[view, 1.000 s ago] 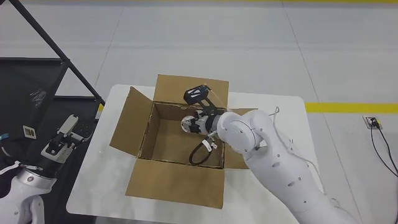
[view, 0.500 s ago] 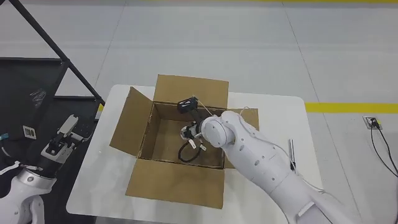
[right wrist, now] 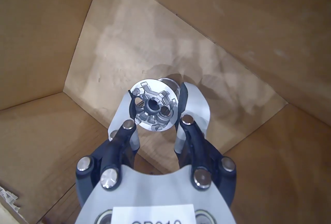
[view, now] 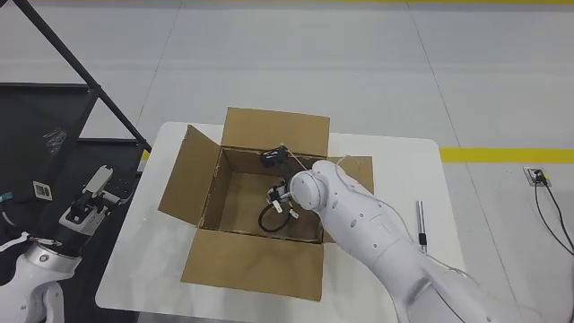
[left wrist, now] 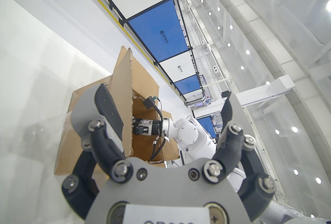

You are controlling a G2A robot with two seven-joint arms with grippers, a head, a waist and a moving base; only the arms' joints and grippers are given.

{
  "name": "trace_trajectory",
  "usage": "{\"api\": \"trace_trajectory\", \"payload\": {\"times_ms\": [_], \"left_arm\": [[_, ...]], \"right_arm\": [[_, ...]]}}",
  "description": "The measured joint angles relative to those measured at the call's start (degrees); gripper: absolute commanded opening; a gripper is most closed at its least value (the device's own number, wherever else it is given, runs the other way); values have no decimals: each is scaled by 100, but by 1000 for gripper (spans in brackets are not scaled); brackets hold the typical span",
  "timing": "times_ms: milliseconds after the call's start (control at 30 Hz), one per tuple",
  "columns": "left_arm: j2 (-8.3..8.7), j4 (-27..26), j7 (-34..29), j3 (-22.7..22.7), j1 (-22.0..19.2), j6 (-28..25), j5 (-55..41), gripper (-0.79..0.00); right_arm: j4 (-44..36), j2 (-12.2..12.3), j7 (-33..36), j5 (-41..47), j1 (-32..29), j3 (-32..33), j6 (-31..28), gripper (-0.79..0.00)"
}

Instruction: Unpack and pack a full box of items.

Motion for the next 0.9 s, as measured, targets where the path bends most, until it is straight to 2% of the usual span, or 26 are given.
{"api": "trace_trajectory", "payload": {"times_ms": [33,67,100,300,467,533,667,767,900], "left_arm": [[0,0,0,0,0,0,0,0],[0,0,0,0,0,0,0,0],[0,0,0,0,0,0,0,0],[0,0,0,0,0,0,0,0],[0,0,0,0,0,0,0,0],[0,0,0,0,0,0,0,0],[0,0,0,0,0,0,0,0],[0,0,0,0,0,0,0,0],[0,0,0,0,0,0,0,0]], "right_arm": [[55,-23,-14,6,15,-1,-18,-259],[104,-43,-25,12,31,0,-30,-95],[150,-67,-46,20,56,8,-38,-9],[51,-101,-139,-77,171,79,20,0],[-644,26,-115,-392,205,232,350,0],[-1217,167,6,-664,135,377,626,0],[-3005,633,560,-1534,-406,970,1366,0],[-5223,1153,1614,-2558,-1490,1896,1637,0],[-7593,1553,2793,-3564,-2868,2999,1311,0]]}}
